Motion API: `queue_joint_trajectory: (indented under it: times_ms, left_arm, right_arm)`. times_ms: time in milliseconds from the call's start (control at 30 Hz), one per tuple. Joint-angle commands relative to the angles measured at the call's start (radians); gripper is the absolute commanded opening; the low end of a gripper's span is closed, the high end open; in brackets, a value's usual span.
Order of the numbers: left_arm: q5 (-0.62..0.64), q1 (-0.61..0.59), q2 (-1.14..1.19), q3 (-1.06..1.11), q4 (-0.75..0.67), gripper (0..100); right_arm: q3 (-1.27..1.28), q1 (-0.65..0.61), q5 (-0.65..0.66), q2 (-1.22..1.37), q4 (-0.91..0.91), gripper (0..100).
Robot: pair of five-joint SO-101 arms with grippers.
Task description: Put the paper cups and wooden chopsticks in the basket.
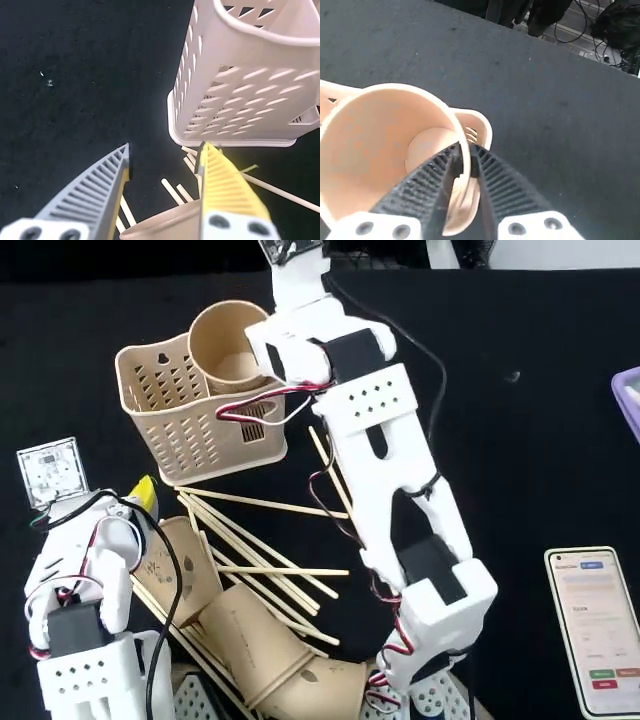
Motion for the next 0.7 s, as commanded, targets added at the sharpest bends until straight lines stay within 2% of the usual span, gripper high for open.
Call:
queue_joint_trajectory:
  times_ms: [0,67,267,667]
  left_arm:
    - [0.009,0.01,0.003,-0.008,-0.012,23]
    - [0.009,0.008,0.003,-0.008,-0.012,23]
    - [0.009,0.012,0.003,-0.008,-0.012,23]
    - [0.009,0.015,0.003,-0.008,-0.014,23]
  right_arm:
    - [-0.081,-0.034,-0.028,-0.031,0.064,20.6]
    - [-0.116,-0.034,-0.029,-0.054,0.115,24.6]
    - [-0.213,-0.028,-0.029,-0.16,0.288,24.7]
    - [-0.2,-0.034,-0.018,-0.369,0.56,24.9]
